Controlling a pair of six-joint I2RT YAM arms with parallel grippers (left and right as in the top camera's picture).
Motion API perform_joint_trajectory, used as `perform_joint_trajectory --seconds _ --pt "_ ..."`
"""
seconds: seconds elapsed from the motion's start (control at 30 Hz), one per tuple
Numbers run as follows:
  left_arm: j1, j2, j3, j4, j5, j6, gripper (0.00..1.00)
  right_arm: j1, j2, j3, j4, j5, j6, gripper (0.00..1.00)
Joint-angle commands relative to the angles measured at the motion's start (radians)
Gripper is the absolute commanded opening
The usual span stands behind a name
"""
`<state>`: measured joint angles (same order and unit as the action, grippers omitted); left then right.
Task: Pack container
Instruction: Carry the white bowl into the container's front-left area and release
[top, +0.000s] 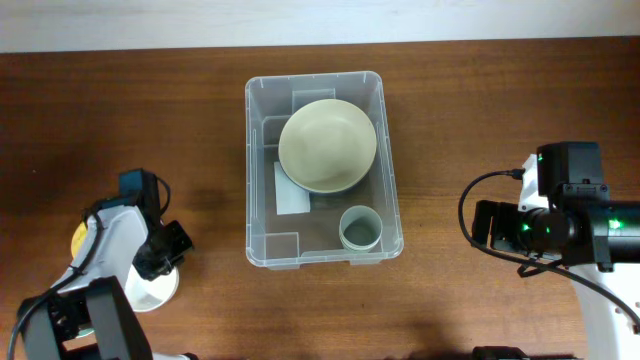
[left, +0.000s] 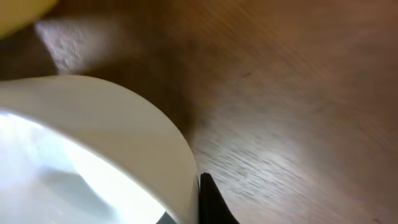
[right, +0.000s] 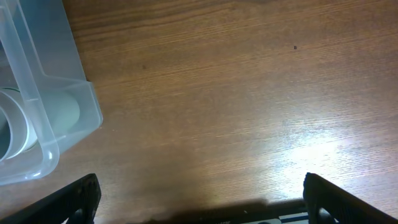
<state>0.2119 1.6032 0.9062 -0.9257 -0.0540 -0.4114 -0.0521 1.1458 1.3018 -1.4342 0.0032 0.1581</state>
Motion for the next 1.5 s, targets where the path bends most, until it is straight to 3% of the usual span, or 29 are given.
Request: perform_joint_trajectory --seconds 0.0,0.37,0.63,1.07,1.3,1.37,1.47 --pt "-0.071 -0.085 0.121 -0.052 0.027 0.002 0.01 0.006 0.002 -0.005 0.003 0.010 0.004 1.00" --pt "-0.479 -0.238 0.503 -0.136 0.019 -0.031 0.01 0.006 0.002 -0.005 0.003 0.010 0.004 1.00" --pt "-0.742 -0.171 0.535 -0.055 -0.021 -0.045 0.01 0.006 0.002 -0.005 0.003 0.010 0.004 1.00" --pt "-0.845 0.113 0.534 -0.131 0.195 -0.046 0.01 0.006 0.002 -0.005 0.003 0.009 0.004 1.00" --pt "-0.853 0.203 0.534 -0.235 0.197 -0.048 0.01 0.006 0.002 -0.005 0.003 0.009 0.004 1.00" --pt "-0.853 0.223 0.534 -0.245 0.197 -0.048 0.07 0.006 0.002 -0.005 0.003 0.009 0.004 1.00" --pt "-0.853 0.227 0.534 -0.246 0.196 -0.047 0.27 0.006 0.002 -0.005 0.003 0.009 0.004 1.00"
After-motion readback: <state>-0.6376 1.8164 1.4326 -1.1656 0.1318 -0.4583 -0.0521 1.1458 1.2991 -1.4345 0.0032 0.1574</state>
